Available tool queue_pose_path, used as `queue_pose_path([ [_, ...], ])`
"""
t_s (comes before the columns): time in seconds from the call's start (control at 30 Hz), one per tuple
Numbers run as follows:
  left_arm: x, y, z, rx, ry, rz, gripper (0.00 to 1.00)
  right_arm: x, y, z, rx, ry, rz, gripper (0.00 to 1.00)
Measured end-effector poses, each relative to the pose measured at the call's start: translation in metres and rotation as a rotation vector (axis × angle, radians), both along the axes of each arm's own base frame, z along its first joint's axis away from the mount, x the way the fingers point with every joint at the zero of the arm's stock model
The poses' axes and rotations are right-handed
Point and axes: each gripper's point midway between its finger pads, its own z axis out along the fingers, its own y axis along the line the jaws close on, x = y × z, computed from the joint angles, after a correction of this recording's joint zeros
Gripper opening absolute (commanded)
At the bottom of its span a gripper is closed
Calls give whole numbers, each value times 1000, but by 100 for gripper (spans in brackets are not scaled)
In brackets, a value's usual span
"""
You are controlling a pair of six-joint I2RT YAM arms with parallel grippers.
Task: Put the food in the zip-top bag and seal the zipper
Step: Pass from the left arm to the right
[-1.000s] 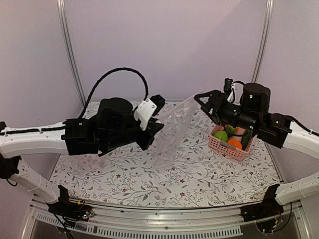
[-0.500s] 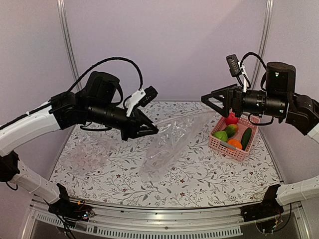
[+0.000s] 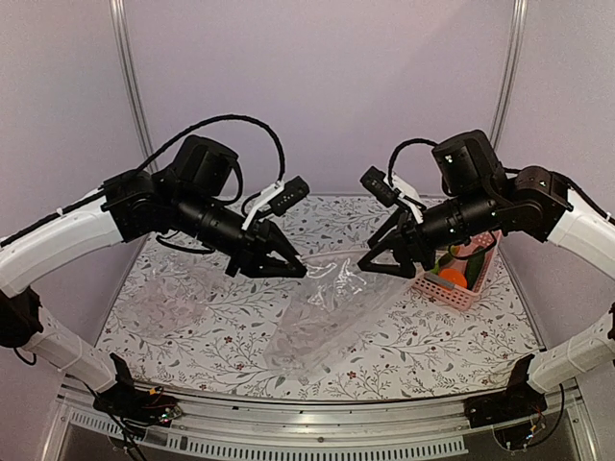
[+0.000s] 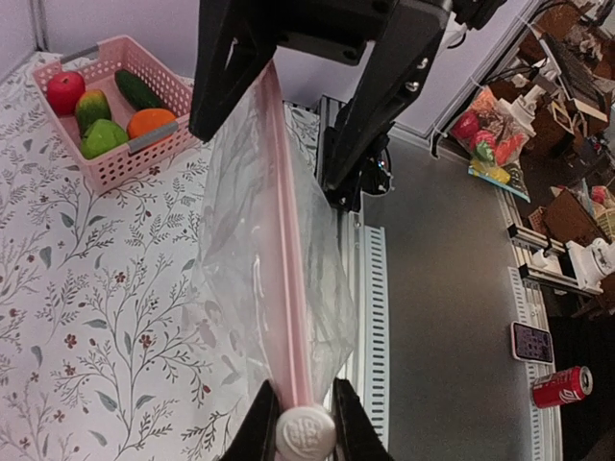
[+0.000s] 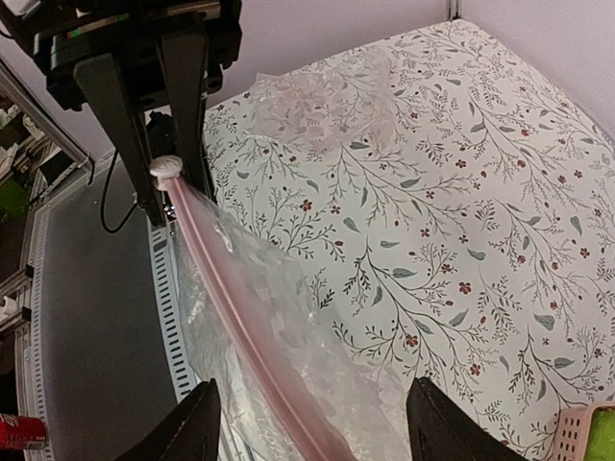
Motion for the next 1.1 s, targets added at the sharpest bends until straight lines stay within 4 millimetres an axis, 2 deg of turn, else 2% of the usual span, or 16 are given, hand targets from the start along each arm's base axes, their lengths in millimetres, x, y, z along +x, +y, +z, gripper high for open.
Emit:
queue_pose_path([
  [0.13, -4, -1, 0, -3, 20, -23, 7, -7, 3, 7, 22, 2, 47, 50],
  [0.3, -5, -7, 4, -17, 35, -49, 8, -15, 7, 7, 36, 22, 93, 45],
  [0.33, -5, -8, 4, -18, 38, -53, 8, -16, 8, 7, 37, 27, 99, 42],
  [0.43, -5, -10, 4, -19, 46, -62, 12, -17, 11, 5, 41, 38, 119, 25],
  [0.53, -4, -11, 2, -14, 55, -59, 32, -17, 14, 6, 54, 40, 126, 6],
  [0.57, -4, -12, 2, -13, 59, -51, 49, -17, 15, 7, 63, 39, 126, 1],
  [0.6, -1, -12, 2, -16, 60, -35, 64, -16, 17, 7, 76, 37, 123, 0],
  [0.63, 2, -13, 3, -22, 49, -23, 74, -15, 18, 7, 91, 32, 122, 0],
  [0.7, 8, -13, 2, -39, 32, 15, 86, -14, 20, 3, 120, 28, 108, 0],
  [0.8, 16, -5, -5, -65, 14, 100, 92, -12, 18, -3, 171, 35, 64, 0],
  [0.87, 22, 4, -7, -96, 6, 164, 94, -11, 16, 0, 215, 29, 34, 0],
  [1.0, 32, 19, -2, -186, 2, 264, 94, -10, 12, 23, 326, -1, -1, 0],
  [1.1, 34, 21, 9, -242, 5, 286, 94, -11, 11, 39, 389, -17, -9, 0],
])
